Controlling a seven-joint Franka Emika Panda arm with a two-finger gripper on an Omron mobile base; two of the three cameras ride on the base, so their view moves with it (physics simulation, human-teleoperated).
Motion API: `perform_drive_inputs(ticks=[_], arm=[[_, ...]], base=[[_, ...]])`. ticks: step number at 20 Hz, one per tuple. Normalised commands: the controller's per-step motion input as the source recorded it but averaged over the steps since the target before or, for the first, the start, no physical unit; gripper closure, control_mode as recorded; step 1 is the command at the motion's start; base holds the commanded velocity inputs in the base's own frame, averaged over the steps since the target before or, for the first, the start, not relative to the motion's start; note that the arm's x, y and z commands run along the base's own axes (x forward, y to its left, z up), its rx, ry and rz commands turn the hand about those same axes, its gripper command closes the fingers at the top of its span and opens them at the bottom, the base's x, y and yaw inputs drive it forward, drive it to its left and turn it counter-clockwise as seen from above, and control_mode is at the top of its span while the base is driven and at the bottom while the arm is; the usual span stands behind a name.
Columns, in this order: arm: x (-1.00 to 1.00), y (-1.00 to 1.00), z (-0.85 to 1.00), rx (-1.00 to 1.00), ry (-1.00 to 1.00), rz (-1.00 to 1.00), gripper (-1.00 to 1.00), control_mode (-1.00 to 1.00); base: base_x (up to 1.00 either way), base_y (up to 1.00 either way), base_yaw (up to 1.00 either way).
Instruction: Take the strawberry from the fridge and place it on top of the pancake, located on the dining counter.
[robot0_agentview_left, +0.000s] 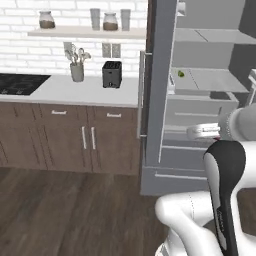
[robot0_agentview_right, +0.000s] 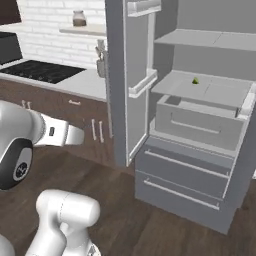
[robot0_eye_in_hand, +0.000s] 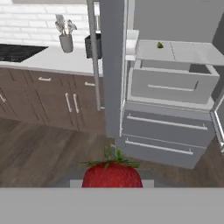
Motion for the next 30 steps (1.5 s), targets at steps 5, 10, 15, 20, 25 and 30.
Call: perform_drive_inputs(ticks=[5, 10, 15, 20, 25, 30], arm=[[0.00, 0.00, 0.00, 0.00, 0.00, 0.00, 1.00, 1.00], [0.00, 0.00, 0.00, 0.00, 0.00, 0.00, 1.00, 1.00], [0.00, 0.00, 0.00, 0.00, 0.00, 0.00, 1.00, 1.00], [0.00, 0.00, 0.00, 0.00, 0.00, 0.00, 1.00, 1.00], [0.00, 0.00, 0.00, 0.00, 0.00, 0.00, 1.00, 1.00], [0.00, 0.00, 0.00, 0.00, 0.00, 0.00, 1.00, 1.00]], base=[[-0.07, -0.11, 0.67], [0.00, -0.54, 0.72], [-0.05, -0.64, 0.72], [-0.23, -0.62, 0.73], [-0.25, -0.44, 0.73], [-0.29, 0.03, 0.65]])
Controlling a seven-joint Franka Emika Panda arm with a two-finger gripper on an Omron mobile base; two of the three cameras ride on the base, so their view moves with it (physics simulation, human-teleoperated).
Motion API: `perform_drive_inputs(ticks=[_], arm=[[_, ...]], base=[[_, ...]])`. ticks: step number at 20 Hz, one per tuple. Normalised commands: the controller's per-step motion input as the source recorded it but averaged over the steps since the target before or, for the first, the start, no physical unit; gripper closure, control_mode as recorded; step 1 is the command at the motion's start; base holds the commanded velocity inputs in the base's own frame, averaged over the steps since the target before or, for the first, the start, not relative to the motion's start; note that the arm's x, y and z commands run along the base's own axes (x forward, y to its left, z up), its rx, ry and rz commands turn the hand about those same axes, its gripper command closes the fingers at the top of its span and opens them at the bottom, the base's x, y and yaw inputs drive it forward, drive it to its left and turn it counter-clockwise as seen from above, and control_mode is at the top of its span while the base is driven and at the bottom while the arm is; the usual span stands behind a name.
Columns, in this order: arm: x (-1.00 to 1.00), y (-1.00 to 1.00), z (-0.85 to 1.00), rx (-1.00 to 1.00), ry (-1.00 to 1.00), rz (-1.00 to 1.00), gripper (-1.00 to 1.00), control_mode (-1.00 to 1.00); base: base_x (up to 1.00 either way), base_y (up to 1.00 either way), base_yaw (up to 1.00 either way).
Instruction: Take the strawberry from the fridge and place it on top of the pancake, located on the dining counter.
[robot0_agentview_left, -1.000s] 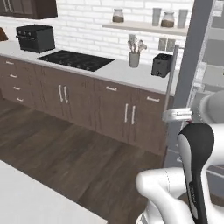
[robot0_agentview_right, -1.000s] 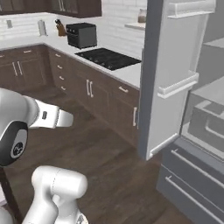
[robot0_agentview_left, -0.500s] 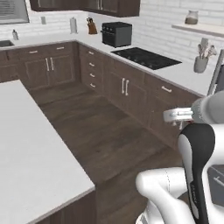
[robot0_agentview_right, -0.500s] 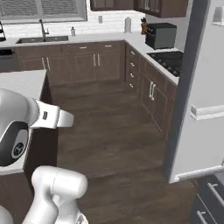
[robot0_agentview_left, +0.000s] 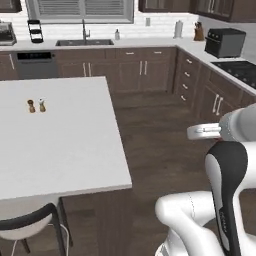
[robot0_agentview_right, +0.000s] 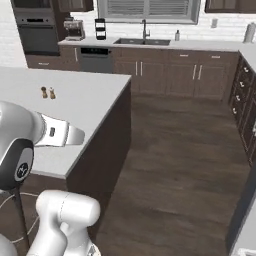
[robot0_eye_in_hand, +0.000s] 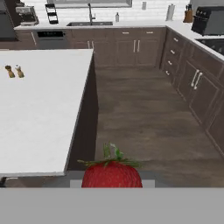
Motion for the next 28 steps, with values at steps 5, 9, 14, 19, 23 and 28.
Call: perform_drive_inputs(ticks=[5, 9, 14, 19, 23, 28], arm=[[0.00, 0.00, 0.00, 0.00, 0.00, 0.00, 1.00, 1.00], [0.00, 0.00, 0.00, 0.00, 0.00, 0.00, 1.00, 1.00], [0.00, 0.00, 0.00, 0.00, 0.00, 0.00, 1.00, 1.00], [0.00, 0.00, 0.00, 0.00, 0.00, 0.00, 1.00, 1.00], [0.00, 0.00, 0.00, 0.00, 0.00, 0.00, 1.00, 1.00], [0.00, 0.00, 0.00, 0.00, 0.00, 0.00, 1.00, 1.00]], base=[[-0.23, 0.37, 0.57], [-0.17, 0.49, 0.54], [-0.13, 0.76, 0.48], [-0.17, 1.00, 0.38], [0.00, 1.00, 0.28], [0.06, 1.00, 0.26]])
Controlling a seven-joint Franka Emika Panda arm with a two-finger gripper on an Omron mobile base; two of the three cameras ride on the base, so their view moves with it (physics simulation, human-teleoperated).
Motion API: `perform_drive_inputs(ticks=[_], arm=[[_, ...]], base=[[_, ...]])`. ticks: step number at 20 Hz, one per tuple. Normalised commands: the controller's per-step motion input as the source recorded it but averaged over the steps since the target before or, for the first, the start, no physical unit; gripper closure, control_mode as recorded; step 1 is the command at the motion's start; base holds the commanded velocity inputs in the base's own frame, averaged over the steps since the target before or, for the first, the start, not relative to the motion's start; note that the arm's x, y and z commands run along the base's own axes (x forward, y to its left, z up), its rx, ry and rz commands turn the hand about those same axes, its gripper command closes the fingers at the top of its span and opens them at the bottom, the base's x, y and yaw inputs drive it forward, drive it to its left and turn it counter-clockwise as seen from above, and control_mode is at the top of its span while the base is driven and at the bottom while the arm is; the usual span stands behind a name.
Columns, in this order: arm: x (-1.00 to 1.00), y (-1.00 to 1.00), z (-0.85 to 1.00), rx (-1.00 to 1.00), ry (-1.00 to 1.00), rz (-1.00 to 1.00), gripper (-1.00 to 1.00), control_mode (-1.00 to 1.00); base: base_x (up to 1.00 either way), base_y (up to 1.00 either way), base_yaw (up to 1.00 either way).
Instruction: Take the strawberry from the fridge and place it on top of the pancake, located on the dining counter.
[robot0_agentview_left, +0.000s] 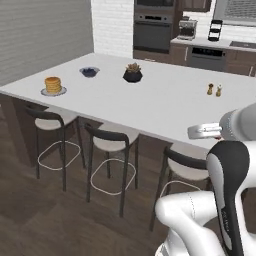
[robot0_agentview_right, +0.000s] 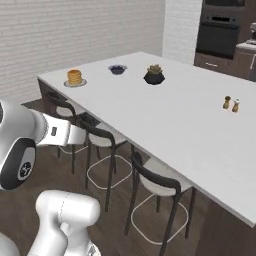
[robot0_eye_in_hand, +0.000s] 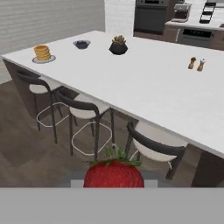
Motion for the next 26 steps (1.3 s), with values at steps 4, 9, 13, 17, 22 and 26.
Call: perform_drive_inputs(ticks=[4, 9, 13, 17, 22, 26], arm=[[0.00, 0.00, 0.00, 0.00, 0.00, 0.00, 1.00, 1.00], [0.00, 0.00, 0.00, 0.00, 0.00, 0.00, 1.00, 1.00], [0.00, 0.00, 0.00, 0.00, 0.00, 0.00, 1.00, 1.00], [0.00, 0.00, 0.00, 0.00, 0.00, 0.00, 1.00, 1.00], [0.00, 0.00, 0.00, 0.00, 0.00, 0.00, 1.00, 1.00], [0.00, 0.00, 0.00, 0.00, 0.00, 0.00, 1.00, 1.00]], base=[[0.41, 1.00, 0.23], [0.62, 1.00, 0.22], [0.98, 1.00, 0.09], [0.89, 0.97, 0.00], [0.89, 0.96, -0.08], [0.96, 0.80, -0.21]])
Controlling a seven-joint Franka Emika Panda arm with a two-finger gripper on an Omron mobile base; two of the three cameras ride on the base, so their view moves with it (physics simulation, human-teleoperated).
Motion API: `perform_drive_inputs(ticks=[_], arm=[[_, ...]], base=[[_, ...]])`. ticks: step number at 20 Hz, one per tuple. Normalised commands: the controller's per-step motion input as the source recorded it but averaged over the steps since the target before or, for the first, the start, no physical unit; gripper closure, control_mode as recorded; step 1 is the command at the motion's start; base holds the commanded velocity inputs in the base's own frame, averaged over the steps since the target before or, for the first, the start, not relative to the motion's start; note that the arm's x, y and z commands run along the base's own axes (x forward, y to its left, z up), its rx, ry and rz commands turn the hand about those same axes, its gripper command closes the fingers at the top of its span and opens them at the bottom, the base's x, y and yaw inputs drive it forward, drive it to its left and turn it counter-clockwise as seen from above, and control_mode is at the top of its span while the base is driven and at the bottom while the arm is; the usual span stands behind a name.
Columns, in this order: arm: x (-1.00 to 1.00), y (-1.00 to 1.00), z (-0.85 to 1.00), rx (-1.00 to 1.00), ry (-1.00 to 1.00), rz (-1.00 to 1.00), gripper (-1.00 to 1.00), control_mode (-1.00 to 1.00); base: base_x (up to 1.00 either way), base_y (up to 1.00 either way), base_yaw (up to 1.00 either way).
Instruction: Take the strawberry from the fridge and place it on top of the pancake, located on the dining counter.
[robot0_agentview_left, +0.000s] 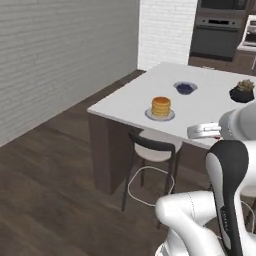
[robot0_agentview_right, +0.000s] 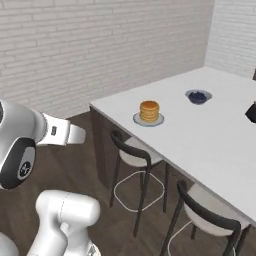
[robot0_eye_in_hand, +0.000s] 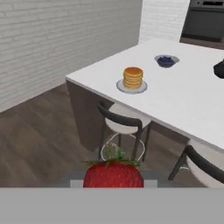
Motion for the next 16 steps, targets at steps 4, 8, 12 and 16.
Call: perform_drive_inputs(ticks=[4, 8, 12, 16], arm=[[0.00, 0.00, 0.00, 0.00, 0.00, 0.00, 1.00, 1.00], [0.00, 0.00, 0.00, 0.00, 0.00, 0.00, 1.00, 1.00], [0.00, 0.00, 0.00, 0.00, 0.00, 0.00, 1.00, 1.00], [0.00, 0.00, 0.00, 0.00, 0.00, 0.00, 1.00, 1.00]], base=[[0.97, 0.45, -0.24], [0.89, 0.18, -0.27], [0.79, 0.00, -0.30], [0.79, 0.00, -0.35]])
